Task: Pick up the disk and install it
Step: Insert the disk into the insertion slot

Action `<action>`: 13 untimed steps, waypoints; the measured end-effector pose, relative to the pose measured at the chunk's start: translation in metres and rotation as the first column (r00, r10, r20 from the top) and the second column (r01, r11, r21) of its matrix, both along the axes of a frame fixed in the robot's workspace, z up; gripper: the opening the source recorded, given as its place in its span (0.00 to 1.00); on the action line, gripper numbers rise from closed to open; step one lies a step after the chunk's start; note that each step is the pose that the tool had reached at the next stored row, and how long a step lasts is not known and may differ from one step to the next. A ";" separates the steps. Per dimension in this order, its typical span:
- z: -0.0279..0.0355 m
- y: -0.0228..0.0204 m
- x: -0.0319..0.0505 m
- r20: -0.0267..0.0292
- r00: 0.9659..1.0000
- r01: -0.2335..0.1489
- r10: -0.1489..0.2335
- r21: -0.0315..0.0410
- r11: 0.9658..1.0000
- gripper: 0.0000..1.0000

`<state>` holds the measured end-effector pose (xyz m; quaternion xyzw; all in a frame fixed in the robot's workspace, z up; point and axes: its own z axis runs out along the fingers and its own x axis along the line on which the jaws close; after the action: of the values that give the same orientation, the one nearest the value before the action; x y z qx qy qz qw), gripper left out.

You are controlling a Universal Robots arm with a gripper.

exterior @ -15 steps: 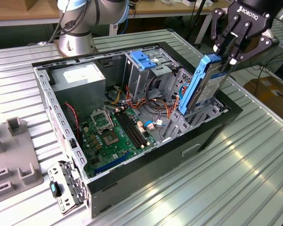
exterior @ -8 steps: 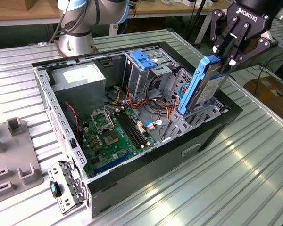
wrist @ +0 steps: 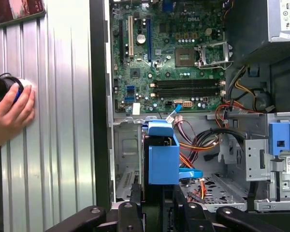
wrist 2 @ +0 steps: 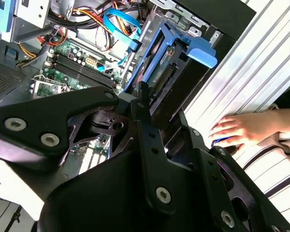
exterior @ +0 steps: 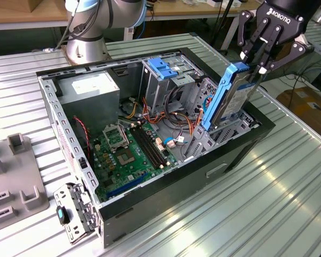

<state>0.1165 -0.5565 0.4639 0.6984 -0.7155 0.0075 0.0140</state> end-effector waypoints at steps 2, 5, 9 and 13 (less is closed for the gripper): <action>0.0001 0.0001 0.0000 0.000 1.000 -0.005 0.005 0.000 1.000 0.35; 0.0001 0.0007 0.0000 0.000 1.000 -0.005 0.005 0.000 1.000 0.35; -0.0009 0.0008 0.0000 0.000 1.000 -0.005 0.005 0.000 1.000 0.35; -0.0074 0.0008 0.0000 0.000 1.000 -0.006 0.006 0.000 1.000 0.35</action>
<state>0.1165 -0.5557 0.4565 0.7004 -0.7136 0.0076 0.0140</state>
